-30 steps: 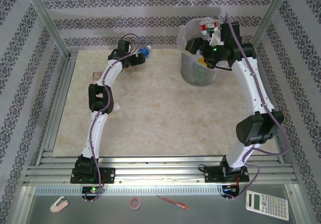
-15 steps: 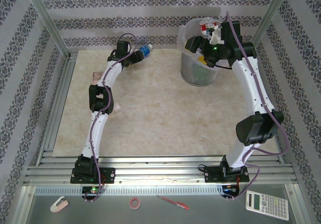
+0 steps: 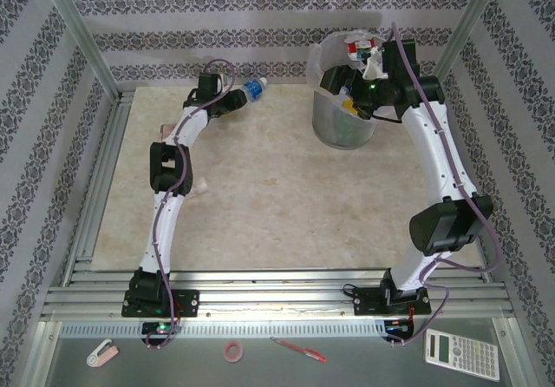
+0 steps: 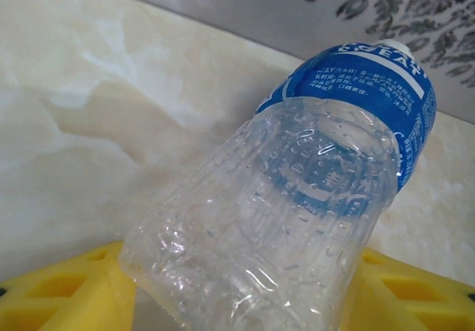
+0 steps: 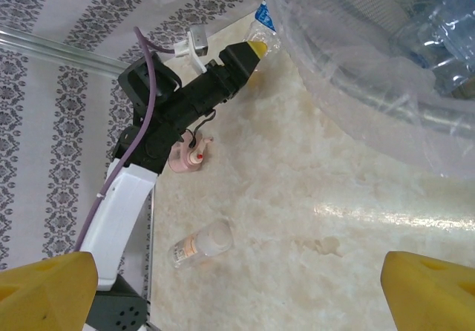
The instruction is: Throw the plastic bottles in the bin
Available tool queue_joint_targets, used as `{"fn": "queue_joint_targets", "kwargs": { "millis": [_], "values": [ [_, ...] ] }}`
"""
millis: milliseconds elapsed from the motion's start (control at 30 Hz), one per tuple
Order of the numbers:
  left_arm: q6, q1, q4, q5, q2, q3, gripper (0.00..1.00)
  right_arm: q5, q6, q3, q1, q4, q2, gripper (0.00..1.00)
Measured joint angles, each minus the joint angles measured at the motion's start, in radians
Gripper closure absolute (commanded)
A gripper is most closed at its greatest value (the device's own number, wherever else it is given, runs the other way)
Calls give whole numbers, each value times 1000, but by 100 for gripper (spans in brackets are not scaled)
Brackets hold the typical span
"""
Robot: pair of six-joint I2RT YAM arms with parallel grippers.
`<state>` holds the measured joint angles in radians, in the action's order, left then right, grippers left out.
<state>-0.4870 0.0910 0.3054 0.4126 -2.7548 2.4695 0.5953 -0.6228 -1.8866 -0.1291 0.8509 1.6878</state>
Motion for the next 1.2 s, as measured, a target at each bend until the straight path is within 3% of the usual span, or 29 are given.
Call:
{"fn": "queue_joint_targets", "kwargs": {
  "millis": [467, 800, 1200],
  "values": [
    [-19, 0, -307, 89, 356, -678, 68, -7, -15, 188, 0, -78, -132, 2],
    [-10, 32, -419, 126, 603, -1026, 69, -15, -49, 342, 0, -120, -241, 2],
    [27, 121, -432, 152, 945, -1306, 71, -37, -95, 571, -34, -135, -404, 2]
  ]
}}
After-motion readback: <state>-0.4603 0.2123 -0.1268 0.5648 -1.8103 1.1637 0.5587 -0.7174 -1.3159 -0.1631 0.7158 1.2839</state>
